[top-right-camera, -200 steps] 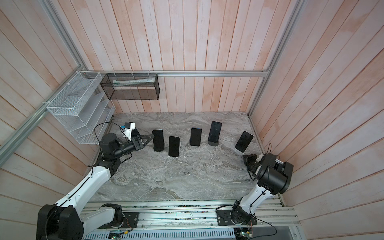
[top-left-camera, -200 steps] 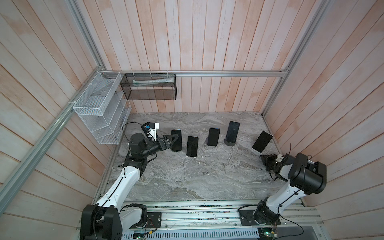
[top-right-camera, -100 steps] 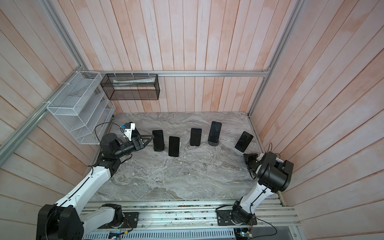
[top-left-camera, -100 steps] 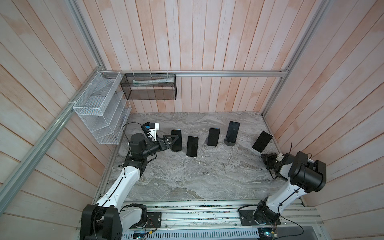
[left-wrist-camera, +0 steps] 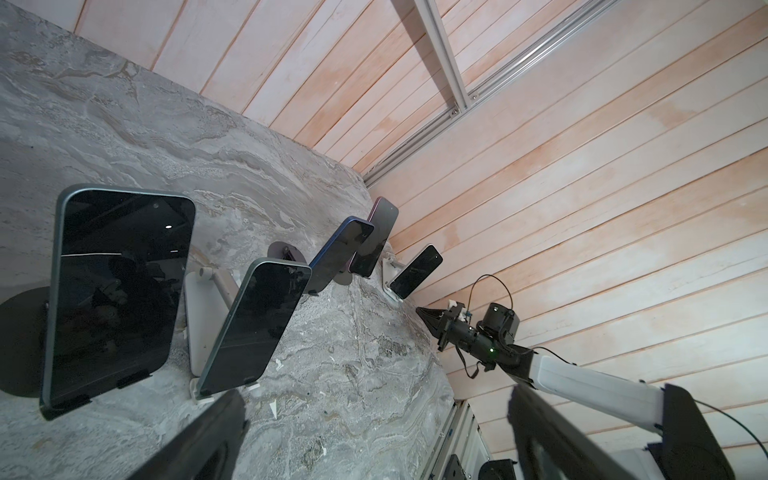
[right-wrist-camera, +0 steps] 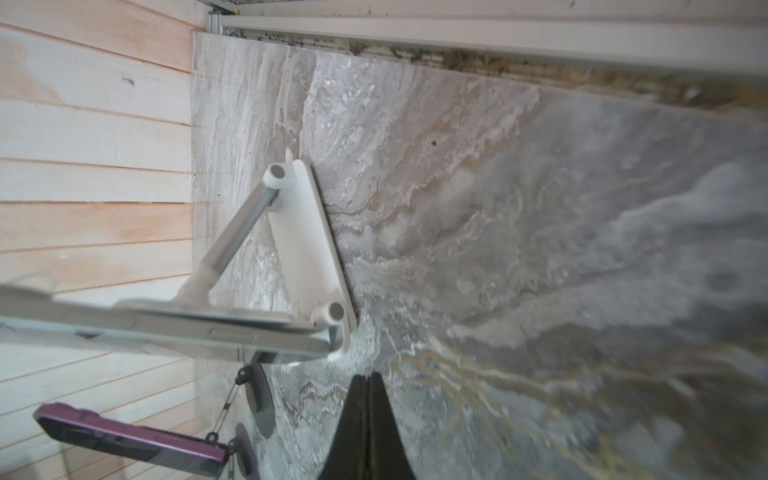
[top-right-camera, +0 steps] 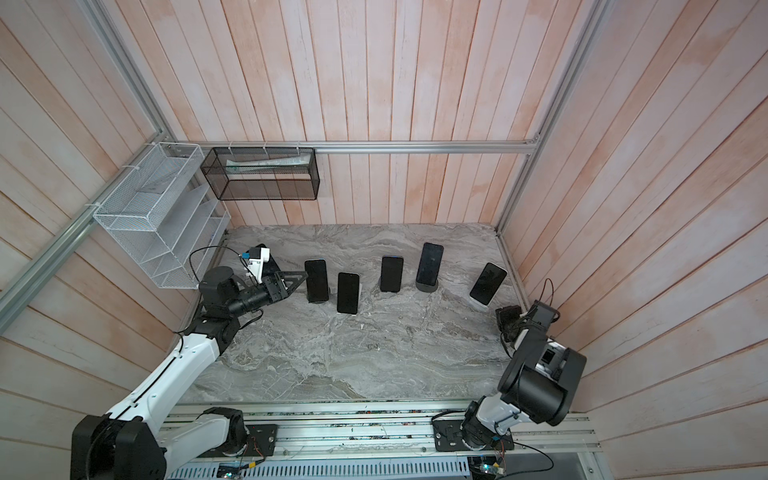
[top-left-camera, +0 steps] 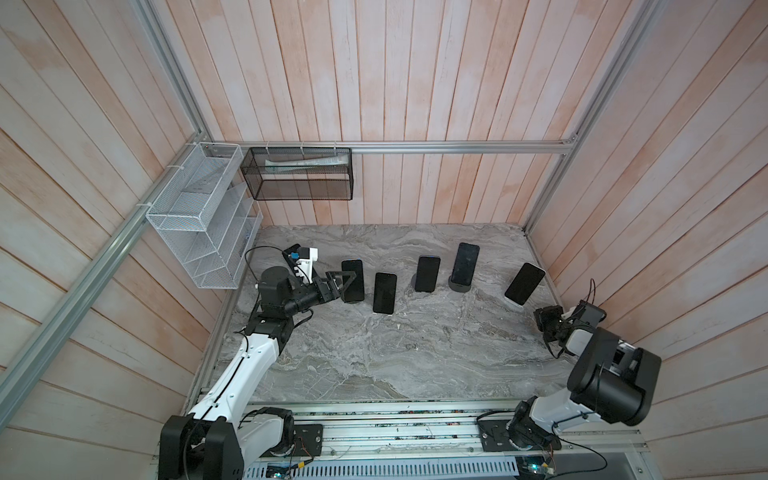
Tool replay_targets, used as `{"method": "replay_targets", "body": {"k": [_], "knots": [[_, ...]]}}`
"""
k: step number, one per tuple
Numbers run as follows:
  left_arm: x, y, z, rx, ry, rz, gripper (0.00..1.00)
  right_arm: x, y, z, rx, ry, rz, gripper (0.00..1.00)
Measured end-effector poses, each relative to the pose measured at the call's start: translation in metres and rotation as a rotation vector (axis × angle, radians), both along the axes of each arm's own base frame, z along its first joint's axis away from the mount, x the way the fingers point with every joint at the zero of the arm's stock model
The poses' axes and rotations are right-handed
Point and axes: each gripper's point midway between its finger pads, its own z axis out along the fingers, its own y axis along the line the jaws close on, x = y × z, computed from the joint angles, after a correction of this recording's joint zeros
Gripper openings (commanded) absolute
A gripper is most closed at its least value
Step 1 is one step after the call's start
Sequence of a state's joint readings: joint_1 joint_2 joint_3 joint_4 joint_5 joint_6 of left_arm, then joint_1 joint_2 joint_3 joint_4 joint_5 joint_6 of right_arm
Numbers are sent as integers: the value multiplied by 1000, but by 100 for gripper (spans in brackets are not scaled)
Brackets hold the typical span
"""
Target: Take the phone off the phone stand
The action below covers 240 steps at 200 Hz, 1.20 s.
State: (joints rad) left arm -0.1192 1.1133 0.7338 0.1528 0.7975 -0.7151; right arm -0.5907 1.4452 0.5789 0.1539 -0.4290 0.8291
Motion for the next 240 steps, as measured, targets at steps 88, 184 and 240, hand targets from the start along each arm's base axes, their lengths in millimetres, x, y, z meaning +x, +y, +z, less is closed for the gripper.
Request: {"method": "replay_targets", "body": {"k": [88, 184, 240], "knots": [[-4, 1, 4, 17, -10, 11, 100, 24, 28, 127, -347, 10, 130, 28], [-7, 1, 3, 32, -16, 7, 100, -5, 89, 16, 56, -24, 246, 0], [-7, 1, 1, 38, -14, 6, 100, 18, 87, -6, 191, -74, 231, 0]]}}
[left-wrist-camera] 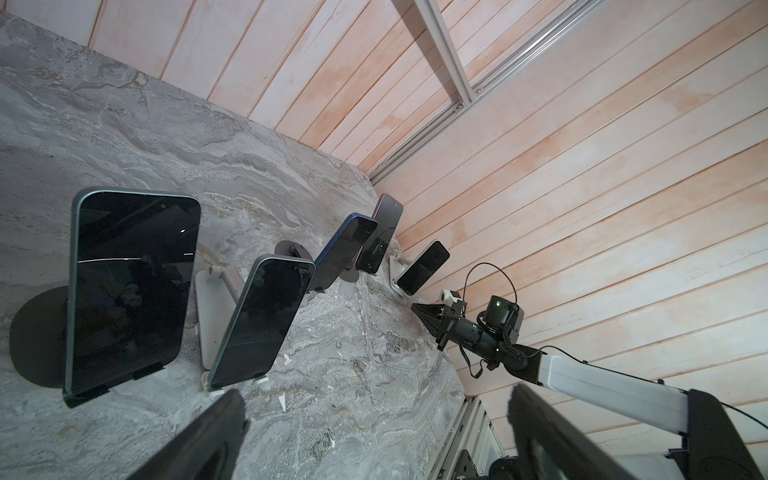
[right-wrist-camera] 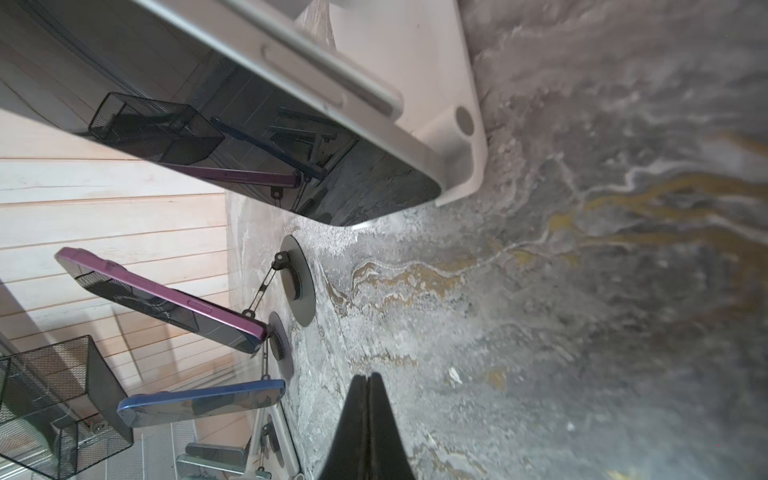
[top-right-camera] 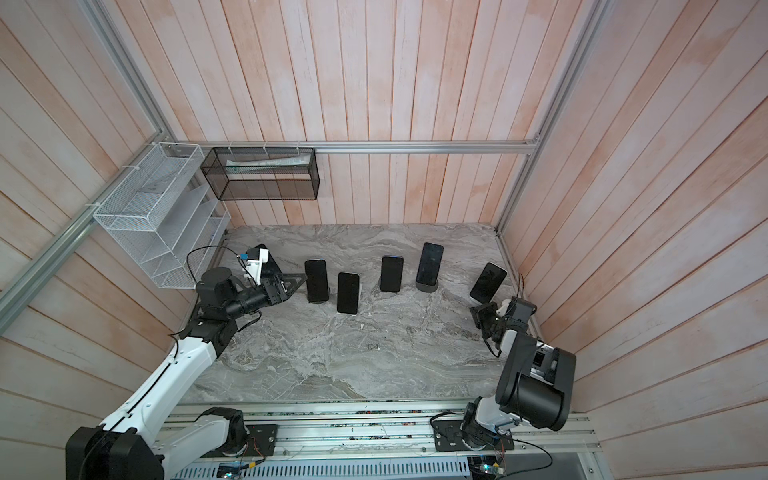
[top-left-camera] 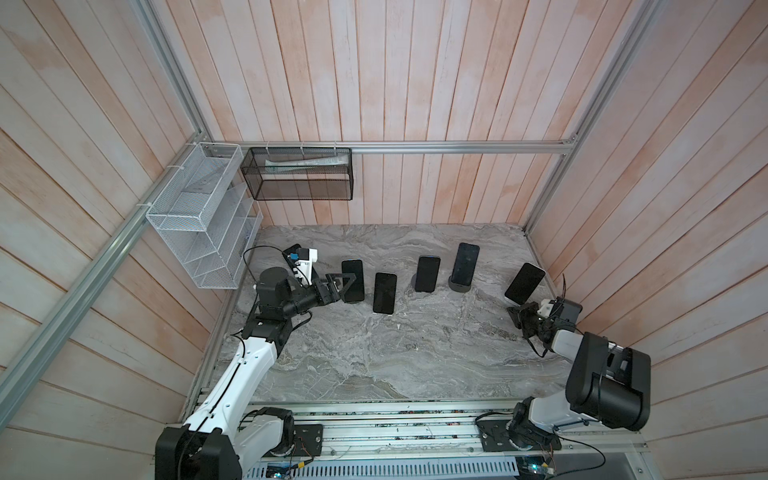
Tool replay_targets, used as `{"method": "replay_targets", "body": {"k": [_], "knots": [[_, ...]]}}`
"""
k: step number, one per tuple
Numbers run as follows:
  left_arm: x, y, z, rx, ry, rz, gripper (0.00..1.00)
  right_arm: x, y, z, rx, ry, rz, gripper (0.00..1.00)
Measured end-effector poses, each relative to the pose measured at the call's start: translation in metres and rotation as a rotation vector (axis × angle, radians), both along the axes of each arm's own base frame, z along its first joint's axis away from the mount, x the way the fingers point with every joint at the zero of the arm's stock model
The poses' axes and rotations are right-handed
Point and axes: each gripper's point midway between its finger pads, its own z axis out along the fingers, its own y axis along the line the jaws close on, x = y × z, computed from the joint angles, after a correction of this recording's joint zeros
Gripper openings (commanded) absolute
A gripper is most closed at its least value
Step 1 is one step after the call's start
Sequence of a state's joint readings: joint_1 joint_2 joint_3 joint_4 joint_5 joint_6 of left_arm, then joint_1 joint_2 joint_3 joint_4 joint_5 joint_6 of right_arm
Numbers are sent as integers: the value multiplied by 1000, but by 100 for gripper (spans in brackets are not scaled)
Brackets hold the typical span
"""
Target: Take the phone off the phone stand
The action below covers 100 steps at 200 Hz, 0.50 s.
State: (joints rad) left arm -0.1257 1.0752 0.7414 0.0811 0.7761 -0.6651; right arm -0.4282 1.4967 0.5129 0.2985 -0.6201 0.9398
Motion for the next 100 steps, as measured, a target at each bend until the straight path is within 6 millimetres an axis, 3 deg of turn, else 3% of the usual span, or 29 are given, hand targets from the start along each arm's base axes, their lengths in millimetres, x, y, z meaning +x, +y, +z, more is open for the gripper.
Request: {"method": "replay_targets", "body": {"k": [100], "knots": [[3, 0, -6, 1, 17, -1, 100, 10, -18, -27, 39, -16, -121, 0]]}}
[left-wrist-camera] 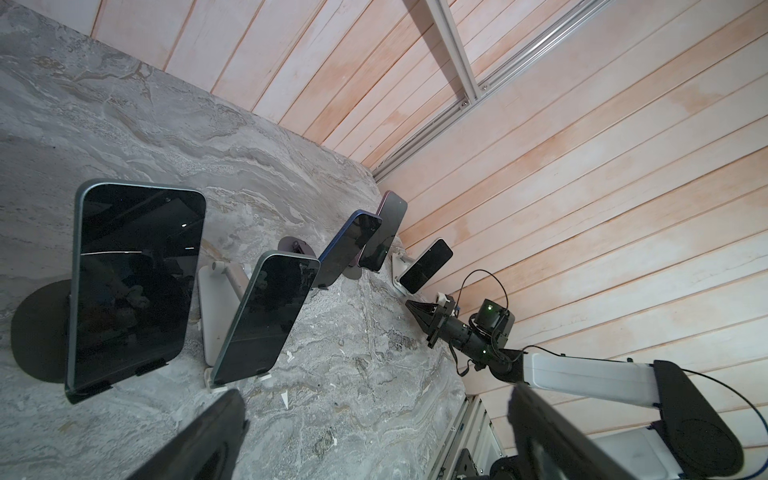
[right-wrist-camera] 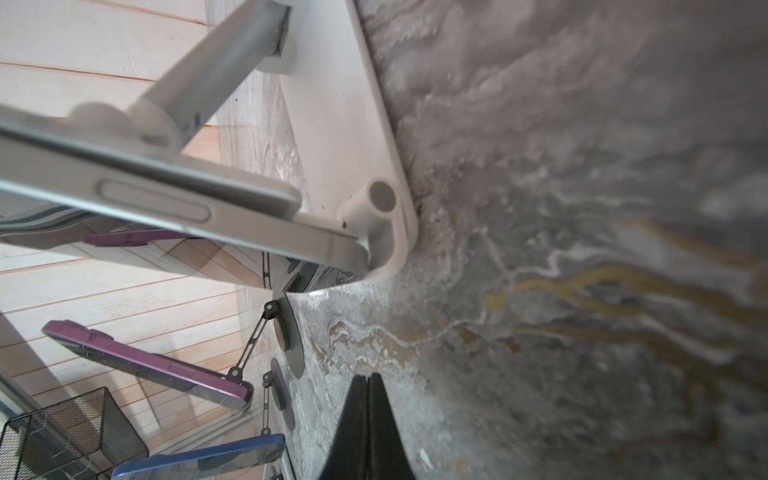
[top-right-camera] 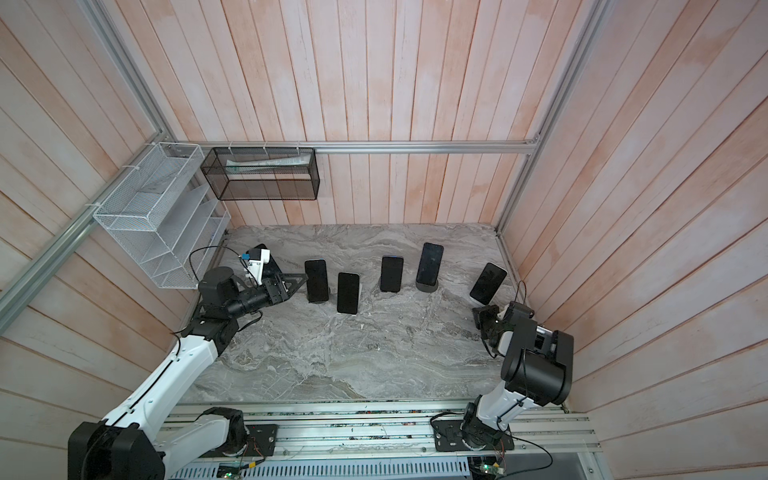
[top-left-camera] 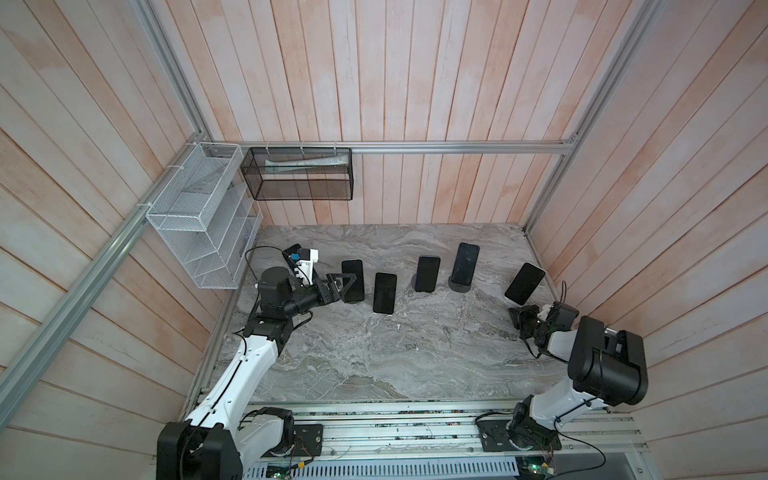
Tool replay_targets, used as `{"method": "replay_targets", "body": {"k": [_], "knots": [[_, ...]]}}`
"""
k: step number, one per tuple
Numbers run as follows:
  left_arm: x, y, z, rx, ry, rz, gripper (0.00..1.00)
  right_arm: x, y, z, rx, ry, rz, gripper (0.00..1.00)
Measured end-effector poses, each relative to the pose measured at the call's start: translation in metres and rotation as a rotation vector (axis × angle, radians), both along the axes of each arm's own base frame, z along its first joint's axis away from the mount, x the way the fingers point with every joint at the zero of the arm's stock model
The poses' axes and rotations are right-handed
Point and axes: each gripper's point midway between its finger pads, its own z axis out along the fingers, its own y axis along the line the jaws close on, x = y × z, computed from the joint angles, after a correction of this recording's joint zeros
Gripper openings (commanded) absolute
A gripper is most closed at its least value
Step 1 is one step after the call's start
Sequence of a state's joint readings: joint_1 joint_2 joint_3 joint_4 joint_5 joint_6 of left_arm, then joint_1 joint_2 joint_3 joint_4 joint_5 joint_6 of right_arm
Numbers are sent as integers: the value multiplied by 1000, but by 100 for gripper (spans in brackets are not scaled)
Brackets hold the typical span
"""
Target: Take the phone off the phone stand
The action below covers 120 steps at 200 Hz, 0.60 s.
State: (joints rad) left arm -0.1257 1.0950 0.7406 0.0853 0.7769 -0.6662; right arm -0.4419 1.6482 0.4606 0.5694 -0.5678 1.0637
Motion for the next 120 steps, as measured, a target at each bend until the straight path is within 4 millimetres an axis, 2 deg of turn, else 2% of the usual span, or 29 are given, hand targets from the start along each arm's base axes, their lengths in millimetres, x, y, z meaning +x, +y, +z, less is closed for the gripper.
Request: {"method": "replay_targets", "body": {"k": [41, 120], "knots": [[1, 0, -2, 1, 6, 0, 100, 2, -9, -14, 11, 15, -43, 0], [6, -1, -11, -1, 37, 2, 100, 13, -22, -14, 1, -37, -97, 0]]}}
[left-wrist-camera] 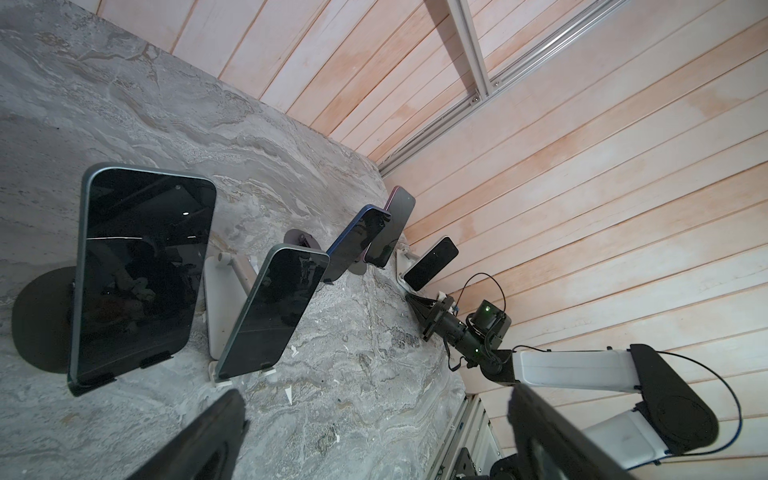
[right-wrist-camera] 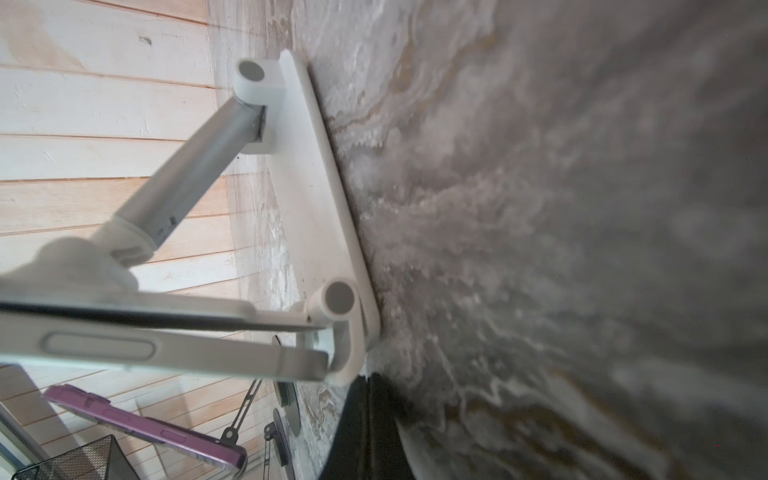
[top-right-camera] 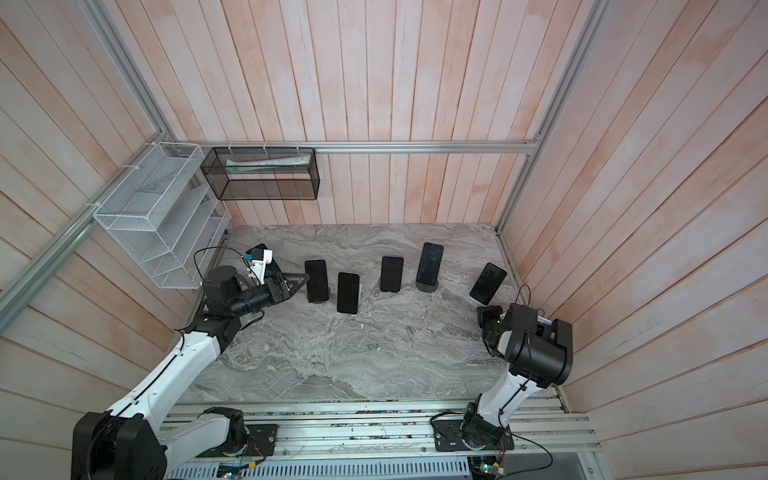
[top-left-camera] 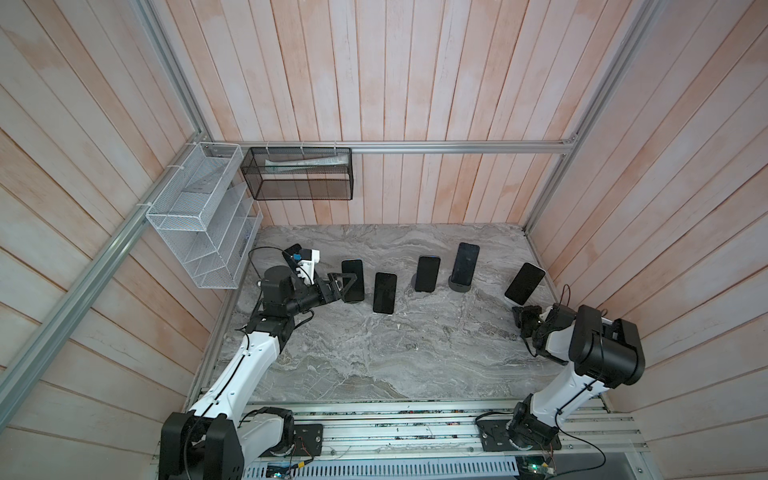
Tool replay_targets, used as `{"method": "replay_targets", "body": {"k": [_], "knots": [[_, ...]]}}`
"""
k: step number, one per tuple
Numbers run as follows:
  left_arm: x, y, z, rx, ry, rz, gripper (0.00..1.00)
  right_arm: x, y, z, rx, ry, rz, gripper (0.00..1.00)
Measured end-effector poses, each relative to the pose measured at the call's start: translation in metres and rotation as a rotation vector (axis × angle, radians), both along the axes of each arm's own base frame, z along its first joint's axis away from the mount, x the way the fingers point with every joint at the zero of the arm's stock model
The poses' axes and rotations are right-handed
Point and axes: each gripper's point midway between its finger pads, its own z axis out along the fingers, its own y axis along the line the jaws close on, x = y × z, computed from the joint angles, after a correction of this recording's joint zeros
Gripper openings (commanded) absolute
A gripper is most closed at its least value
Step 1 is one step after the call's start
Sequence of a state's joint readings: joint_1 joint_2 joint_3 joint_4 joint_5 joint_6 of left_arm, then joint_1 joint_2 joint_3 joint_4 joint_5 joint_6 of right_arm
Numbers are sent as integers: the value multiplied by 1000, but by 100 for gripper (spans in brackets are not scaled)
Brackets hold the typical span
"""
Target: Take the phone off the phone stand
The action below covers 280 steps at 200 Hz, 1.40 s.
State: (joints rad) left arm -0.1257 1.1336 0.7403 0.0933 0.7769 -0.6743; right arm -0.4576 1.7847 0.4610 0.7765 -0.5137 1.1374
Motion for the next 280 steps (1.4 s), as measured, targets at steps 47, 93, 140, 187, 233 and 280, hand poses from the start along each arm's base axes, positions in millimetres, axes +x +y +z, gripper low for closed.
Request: {"method": "replay_targets", "body": {"k": [47, 93, 140, 187, 233, 280], "knots": [[1, 0, -2, 1, 7, 0, 100, 2, -6, 0, 8, -12, -29, 0], [2, 1, -3, 0, 10, 2, 100, 3, -9, -1, 21, -23, -34, 0], [2, 1, -3, -1, 12, 3, 100, 4, -12, -1, 24, -36, -41, 0], [3, 2, -4, 1, 11, 7, 100, 2, -17, -1, 32, -35, -58, 0], [3, 4, -4, 2, 12, 12, 100, 1, -27, 0, 36, -34, -94, 0], [3, 5, -6, 6, 17, 14, 100, 2, -33, 0, 33, -33, -107, 0]]}}
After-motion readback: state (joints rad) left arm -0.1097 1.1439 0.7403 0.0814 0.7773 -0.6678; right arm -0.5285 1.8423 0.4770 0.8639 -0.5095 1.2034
